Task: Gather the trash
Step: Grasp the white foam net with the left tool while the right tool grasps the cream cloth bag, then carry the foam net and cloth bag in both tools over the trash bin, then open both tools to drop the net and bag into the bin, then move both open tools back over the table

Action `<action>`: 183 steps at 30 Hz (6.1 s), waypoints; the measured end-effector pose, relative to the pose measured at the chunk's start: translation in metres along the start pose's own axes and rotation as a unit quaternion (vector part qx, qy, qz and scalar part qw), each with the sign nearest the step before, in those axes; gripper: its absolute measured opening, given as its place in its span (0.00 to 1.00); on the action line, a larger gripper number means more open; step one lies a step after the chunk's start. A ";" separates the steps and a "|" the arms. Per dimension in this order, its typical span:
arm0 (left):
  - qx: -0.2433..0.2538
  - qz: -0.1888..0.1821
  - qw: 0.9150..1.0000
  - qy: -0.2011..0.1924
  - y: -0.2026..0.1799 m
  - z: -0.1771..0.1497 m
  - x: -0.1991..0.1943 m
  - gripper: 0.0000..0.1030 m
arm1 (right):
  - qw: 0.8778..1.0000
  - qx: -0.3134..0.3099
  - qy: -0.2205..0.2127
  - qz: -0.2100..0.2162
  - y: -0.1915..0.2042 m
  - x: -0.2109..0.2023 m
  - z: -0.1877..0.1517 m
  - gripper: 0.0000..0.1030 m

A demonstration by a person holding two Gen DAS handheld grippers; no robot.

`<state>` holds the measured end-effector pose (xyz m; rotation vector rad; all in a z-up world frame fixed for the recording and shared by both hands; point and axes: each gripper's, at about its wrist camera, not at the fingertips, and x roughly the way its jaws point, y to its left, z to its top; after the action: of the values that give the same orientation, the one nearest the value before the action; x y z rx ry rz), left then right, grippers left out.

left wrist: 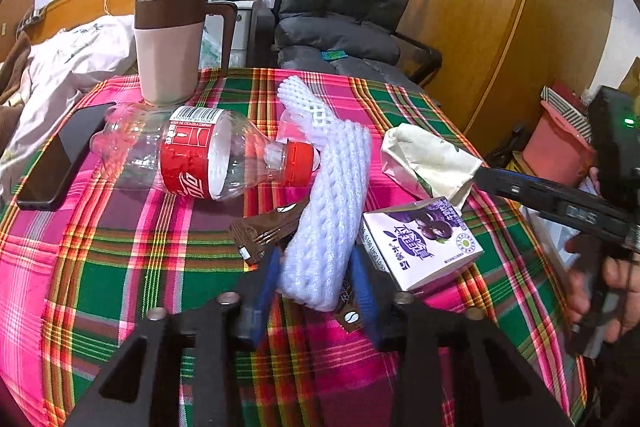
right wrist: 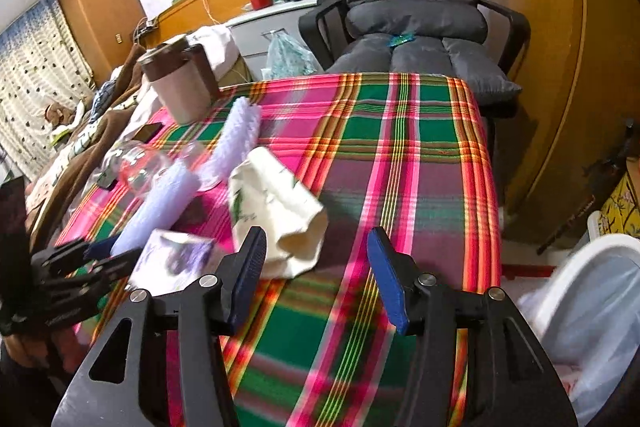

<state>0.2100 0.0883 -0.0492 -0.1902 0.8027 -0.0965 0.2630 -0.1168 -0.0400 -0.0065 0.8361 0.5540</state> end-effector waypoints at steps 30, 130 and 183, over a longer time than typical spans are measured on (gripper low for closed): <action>-0.022 0.009 0.999 -0.034 -0.022 -0.030 -0.066 0.20 | 0.998 0.033 -0.045 0.012 0.013 -0.073 -0.036 0.11; 0.153 -0.161 0.973 0.061 -0.296 -0.035 0.015 0.21 | 0.971 0.189 -0.073 -0.128 -0.115 -0.165 -0.125 0.11; 0.052 -0.104 0.993 -0.012 -0.166 -0.054 -0.091 0.39 | 0.992 0.055 -0.085 -0.076 -0.002 -0.163 -0.103 0.44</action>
<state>0.1060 -0.0672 0.0124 -0.1761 0.7494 -0.3319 0.1045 -0.2167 0.0044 0.0765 0.6924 0.3588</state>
